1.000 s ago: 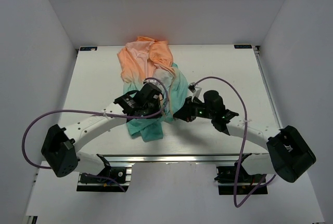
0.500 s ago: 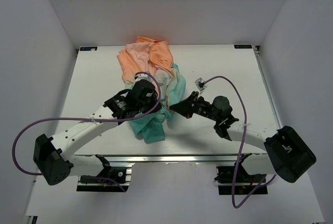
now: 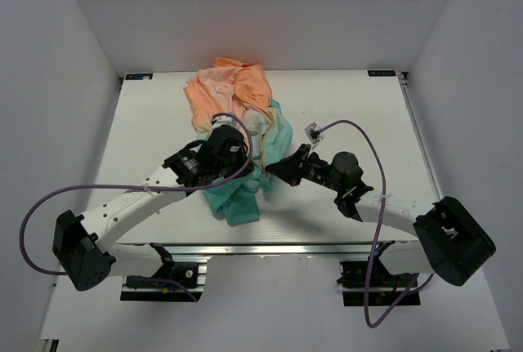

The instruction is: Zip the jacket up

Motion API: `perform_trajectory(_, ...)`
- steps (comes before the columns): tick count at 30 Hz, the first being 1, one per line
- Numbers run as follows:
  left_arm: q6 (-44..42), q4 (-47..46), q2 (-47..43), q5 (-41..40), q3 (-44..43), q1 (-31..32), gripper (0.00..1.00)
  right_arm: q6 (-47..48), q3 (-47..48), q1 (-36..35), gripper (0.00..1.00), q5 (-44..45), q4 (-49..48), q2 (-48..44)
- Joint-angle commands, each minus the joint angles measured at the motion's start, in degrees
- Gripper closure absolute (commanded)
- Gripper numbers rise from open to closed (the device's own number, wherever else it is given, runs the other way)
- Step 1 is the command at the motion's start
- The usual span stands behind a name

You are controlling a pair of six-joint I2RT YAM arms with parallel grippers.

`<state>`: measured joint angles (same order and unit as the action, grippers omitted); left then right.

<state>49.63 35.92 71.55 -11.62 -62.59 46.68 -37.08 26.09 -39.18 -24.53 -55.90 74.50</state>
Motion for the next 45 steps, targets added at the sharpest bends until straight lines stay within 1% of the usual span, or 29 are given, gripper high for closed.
perform_trajectory(1, 0.5, -0.8, -1.1, -0.4, -0.5, 0.2, 1.00, 3.2, 1.9, -0.4, 1.00, 2.1, 1.3, -1.6)
perform_trajectory(9, 0.2, -0.9, -0.8, -0.3, -0.1, 0.2, 1.00, 2.7, 2.6, -0.7, 1.00, 0.9, 1.1, -0.8)
perform_trajectory(19, 0.2, -0.6, -0.8, -0.5, 0.4, 0.3, 1.00, 3.2, 3.3, -0.7, 1.00, 1.5, 1.5, -1.5)
perform_trajectory(30, -0.5, -2.4, -1.4, 1.3, 0.8, 0.3, 1.00, 3.8, 4.5, -0.8, 1.00, 1.2, 2.8, -1.0)
perform_trajectory(36, -0.6, -2.2, -1.1, 1.6, 1.1, 0.3, 1.00, 4.1, 4.5, -0.8, 1.00, 2.2, 2.9, -1.8)
perform_trajectory(45, -0.3, -1.3, -1.3, 1.0, 1.1, 0.2, 1.00, 4.3, 4.2, -0.8, 1.00, 1.0, 5.2, -3.3)
